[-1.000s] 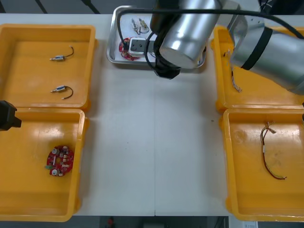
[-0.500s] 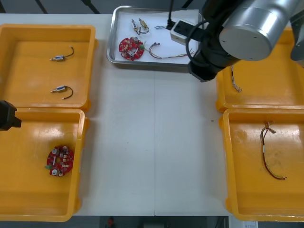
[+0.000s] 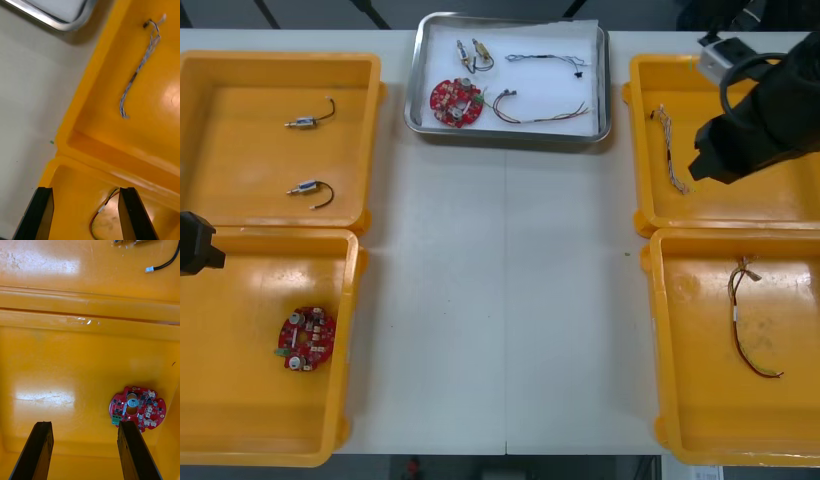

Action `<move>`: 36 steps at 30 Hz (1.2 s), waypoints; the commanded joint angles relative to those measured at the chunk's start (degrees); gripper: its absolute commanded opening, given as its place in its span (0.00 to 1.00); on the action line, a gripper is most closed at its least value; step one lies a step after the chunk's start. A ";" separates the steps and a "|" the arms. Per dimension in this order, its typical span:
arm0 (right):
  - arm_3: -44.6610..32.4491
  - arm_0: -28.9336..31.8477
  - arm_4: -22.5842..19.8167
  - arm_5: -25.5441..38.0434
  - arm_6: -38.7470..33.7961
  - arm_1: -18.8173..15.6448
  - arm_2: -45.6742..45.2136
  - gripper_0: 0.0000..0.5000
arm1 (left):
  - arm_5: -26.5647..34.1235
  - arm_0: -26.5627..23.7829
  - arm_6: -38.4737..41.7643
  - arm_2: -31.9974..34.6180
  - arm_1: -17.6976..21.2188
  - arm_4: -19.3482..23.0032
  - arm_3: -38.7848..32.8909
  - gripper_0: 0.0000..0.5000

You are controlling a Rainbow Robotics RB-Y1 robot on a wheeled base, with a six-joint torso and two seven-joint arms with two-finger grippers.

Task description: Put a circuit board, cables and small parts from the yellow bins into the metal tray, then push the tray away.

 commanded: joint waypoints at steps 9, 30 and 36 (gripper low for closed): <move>-1.53 20.15 -3.69 5.27 -3.51 -3.62 -25.04 1.00 | -0.46 -0.02 -3.42 0.63 2.51 -0.53 -0.82 1.00; -4.34 29.73 -0.35 2.72 -1.22 -0.99 -28.38 1.00 | -0.46 -0.02 -3.42 0.63 2.51 -0.53 -0.82 1.00; -4.87 30.17 0.18 2.63 -1.05 -0.55 -28.38 1.00 | -0.46 -0.02 -3.42 0.63 2.51 -0.53 -0.82 1.00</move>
